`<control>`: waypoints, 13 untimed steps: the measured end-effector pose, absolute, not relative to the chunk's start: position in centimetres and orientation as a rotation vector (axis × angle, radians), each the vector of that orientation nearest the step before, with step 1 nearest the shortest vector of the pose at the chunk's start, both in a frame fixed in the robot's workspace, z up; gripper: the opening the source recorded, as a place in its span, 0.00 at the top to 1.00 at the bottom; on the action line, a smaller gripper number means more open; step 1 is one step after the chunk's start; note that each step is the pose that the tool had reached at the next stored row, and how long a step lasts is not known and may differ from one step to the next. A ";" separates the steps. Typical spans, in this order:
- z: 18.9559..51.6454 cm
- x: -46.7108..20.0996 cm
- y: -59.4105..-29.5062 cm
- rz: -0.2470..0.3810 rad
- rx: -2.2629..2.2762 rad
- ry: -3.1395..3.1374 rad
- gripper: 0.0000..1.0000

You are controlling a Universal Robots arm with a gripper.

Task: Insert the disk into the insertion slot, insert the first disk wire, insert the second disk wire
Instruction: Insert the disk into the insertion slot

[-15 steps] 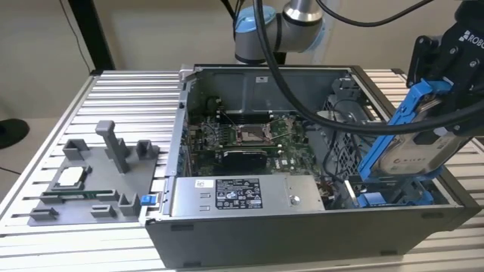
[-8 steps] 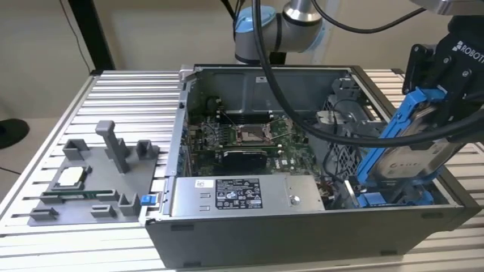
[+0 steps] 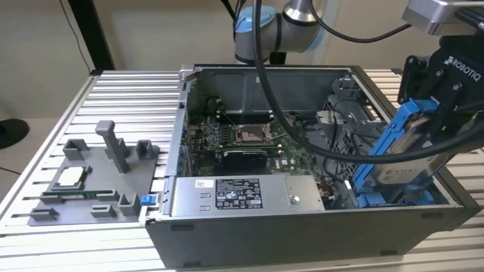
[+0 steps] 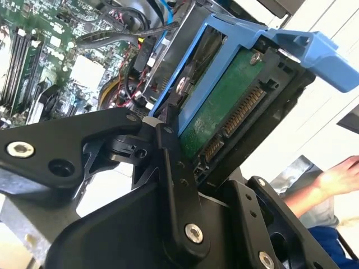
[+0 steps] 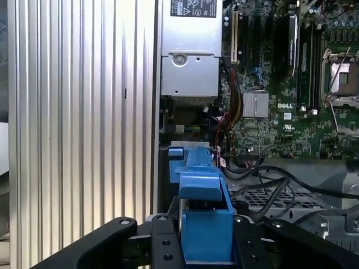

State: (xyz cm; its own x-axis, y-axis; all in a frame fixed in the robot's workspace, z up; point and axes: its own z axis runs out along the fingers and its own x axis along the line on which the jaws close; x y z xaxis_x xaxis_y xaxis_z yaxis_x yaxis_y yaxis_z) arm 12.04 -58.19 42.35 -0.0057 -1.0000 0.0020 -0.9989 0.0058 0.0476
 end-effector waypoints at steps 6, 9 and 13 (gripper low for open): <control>41.6 12.2 -58.1 -0.050 2.191 -2.202 1.00; 41.6 12.3 -58.0 -0.051 2.191 -2.202 1.00; 41.5 12.3 -57.8 -0.052 2.191 -2.203 1.00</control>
